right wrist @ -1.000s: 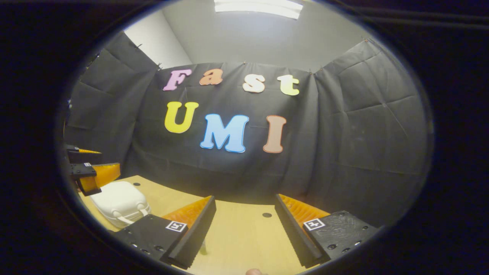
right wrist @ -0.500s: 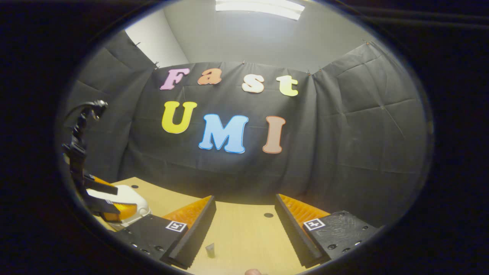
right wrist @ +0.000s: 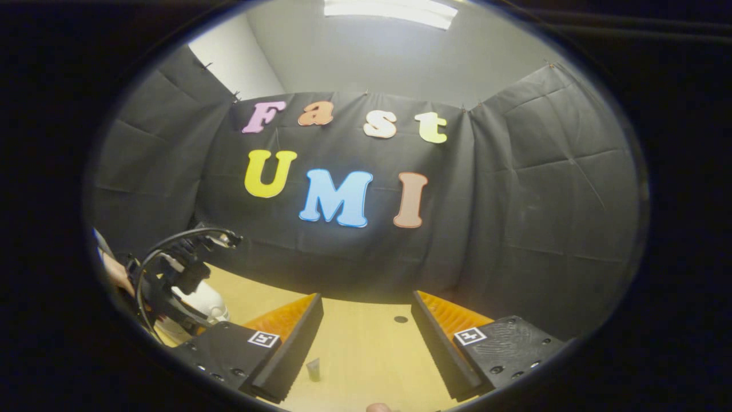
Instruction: First open the suitcase, pack the skin care products into it, and then close the suitcase.
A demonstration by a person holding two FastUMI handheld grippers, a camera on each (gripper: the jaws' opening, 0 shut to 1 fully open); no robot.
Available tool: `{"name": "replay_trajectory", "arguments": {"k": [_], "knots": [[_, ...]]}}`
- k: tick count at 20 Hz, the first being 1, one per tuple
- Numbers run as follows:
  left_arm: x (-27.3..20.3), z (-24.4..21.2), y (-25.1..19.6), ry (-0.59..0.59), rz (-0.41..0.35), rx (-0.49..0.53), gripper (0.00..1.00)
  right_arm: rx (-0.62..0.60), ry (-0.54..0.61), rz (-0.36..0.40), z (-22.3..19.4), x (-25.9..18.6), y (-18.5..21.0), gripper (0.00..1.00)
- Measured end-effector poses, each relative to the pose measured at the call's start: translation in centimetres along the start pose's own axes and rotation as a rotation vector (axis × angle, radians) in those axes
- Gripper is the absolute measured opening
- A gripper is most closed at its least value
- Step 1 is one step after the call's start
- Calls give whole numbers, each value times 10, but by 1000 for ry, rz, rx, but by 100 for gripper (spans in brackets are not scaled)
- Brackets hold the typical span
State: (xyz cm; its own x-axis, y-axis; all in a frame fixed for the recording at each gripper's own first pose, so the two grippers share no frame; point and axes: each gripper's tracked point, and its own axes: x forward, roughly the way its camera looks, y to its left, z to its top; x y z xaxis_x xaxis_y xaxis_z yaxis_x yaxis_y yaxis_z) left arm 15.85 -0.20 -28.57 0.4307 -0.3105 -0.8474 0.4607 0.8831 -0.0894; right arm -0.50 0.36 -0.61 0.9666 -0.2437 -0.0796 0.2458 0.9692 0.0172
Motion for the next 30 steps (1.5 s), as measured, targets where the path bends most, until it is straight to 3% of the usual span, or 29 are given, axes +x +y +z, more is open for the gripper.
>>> {"name": "replay_trajectory", "arguments": {"k": [4,5,6,8,9,12,13,15,16,19,23,27,30], "knots": [[21,-19,3,154,-8,-32,99,10,5,51,-4,4,-2,94],[25,-24,4,188,-5,-43,88,11,5,67,-5,3,-2,94],[29,-28,4,215,-8,-54,85,15,4,82,-6,3,-1,94],[37,-31,6,248,1,-74,66,20,8,113,-7,4,0,94],[39,-33,8,267,6,-77,41,23,7,126,-9,3,-1,94],[41,-37,11,318,2,-77,36,48,-18,133,-4,2,-7,94],[40,-37,11,332,1,-88,25,50,-19,118,-3,1,-11,94],[37,-35,9,355,-18,-91,25,53,-33,90,0,-2,-14,94],[36,-35,8,361,-30,-84,19,55,-36,87,-1,-4,-13,94],[25,-29,6,355,-84,-51,16,48,-41,82,-1,-6,-10,94],[5,-10,10,344,-120,-110,12,19,-33,106,0,-1,-2,94],[-52,42,31,269,-117,-87,12,42,-40,129,12,7,-1,94],[-104,90,68,215,-103,-62,12,15,-54,69,19,12,-7,94]]}}
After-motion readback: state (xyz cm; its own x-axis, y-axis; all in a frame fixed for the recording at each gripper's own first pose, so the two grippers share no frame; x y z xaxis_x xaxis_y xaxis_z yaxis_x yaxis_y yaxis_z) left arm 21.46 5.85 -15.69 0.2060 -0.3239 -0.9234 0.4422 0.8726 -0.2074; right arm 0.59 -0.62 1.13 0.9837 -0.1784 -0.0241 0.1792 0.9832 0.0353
